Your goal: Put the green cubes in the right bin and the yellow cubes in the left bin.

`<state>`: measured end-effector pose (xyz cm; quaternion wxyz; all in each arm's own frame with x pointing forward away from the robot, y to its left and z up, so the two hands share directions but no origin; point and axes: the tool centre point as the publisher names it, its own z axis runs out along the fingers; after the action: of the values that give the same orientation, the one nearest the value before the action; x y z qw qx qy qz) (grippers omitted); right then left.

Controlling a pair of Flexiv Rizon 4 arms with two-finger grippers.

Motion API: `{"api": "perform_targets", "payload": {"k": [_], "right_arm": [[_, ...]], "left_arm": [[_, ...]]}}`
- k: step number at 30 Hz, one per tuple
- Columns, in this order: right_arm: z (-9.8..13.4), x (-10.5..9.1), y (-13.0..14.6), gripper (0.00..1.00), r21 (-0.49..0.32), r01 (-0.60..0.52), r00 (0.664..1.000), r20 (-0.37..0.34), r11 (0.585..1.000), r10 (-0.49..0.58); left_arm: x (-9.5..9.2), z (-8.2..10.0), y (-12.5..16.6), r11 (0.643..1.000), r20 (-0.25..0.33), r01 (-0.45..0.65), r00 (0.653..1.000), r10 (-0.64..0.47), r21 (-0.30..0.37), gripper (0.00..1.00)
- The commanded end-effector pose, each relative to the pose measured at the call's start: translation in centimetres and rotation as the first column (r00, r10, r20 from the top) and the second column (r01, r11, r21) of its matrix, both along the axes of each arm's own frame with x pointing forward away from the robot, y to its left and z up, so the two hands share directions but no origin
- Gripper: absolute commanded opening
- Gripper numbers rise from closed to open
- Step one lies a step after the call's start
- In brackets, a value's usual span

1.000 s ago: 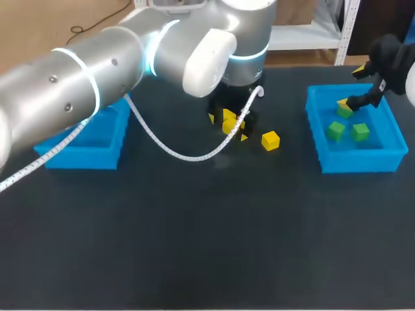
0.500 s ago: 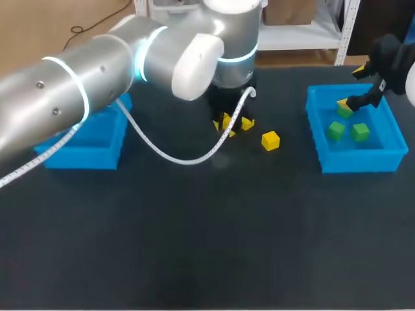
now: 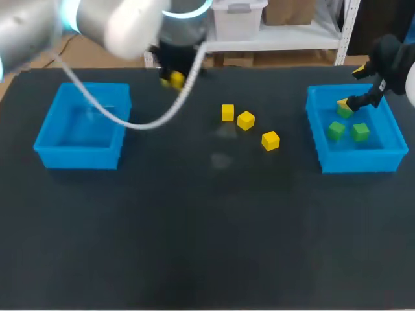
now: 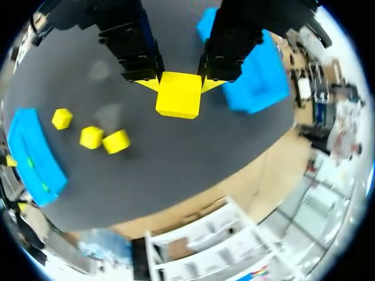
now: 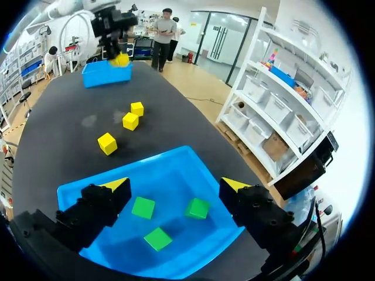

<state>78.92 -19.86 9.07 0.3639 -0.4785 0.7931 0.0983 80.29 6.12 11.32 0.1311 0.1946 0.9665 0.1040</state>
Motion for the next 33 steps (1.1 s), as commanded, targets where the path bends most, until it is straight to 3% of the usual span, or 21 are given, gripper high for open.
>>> {"api": "perform_targets", "payload": {"k": [1, 8, 14, 15, 16, 17, 21, 25, 29, 33], "right_arm": [[0.0, -0.1, 0.0, 1.0, 0.0, 0.001, 1.0, 0.001, 1.0, -0.001], [0.0, -0.1, 0.0, 1.0, 0.0, 0.001, 1.0, 0.001, 1.0, -0.001], [0.0, -0.1, 0.0, 1.0, 0.0, 0.001, 1.0, 0.001, 1.0, -0.001], [0.0, -0.1, 0.0, 1.0, 0.0, 0.001, 1.0, 0.001, 1.0, -0.001], [0.0, -0.1, 0.0, 1.0, 0.0, 0.001, 1.0, 0.001, 1.0, -0.001], [0.0, -0.1, 0.0, 1.0, 0.0, 0.001, 1.0, 0.001, 1.0, -0.001], [0.0, -0.1, 0.0, 1.0, 0.0, 0.001, 1.0, 0.001, 1.0, -0.001], [0.0, -0.1, 0.0, 1.0, 0.0, 0.001, 1.0, 0.001, 1.0, -0.001], [0.0, -0.1, 0.0, 1.0, 0.0, 0.001, 1.0, 0.001, 1.0, -0.001], [0.0, -0.1, 0.0, 1.0, 0.0, 0.001, 1.0, 0.001, 1.0, -0.001]], "left_arm": [[-7.5, 2.4, 8.5, 0.998, 0.173, -0.037, 0.984, 0.047, -0.057, 0.0], [-9.6, -0.1, 16.1, 0.979, 0.118, -0.205, 0.971, 0.206, -0.025, 0.0], [-10.0, -2.3, 18.7, 0.966, 0.091, -0.258, 0.962, 0.256, 0.017, 0.0], [-9.9, -2.5, 18.7, 0.966, 0.08, -0.256, 0.964, 0.254, 0.023, 0.04], [-9.8, -2.6, 18.7, 0.966, 0.076, -0.258, 0.964, 0.256, 0.014, 0.65], [-9.8, -2.6, 18.6, 0.966, 0.085, -0.26, 0.962, 0.259, 0.007, 1.0], [-9.0, -2.2, 17.8, 0.97, 0.103, -0.243, 0.965, 0.241, 0.003, 1.0], [-7.9, -0.2, 15.1, 0.988, 0.148, -0.153, 0.977, 0.154, -0.022, 1.0], [-7.4, 2.8, 8.4, 0.995, 0.18, 0.069, 0.982, -0.056, -0.071, 1.0], [-8.2, 3.9, 0.9, 0.944, 0.164, 0.304, 0.945, -0.282, -0.129, 1.0]]}}
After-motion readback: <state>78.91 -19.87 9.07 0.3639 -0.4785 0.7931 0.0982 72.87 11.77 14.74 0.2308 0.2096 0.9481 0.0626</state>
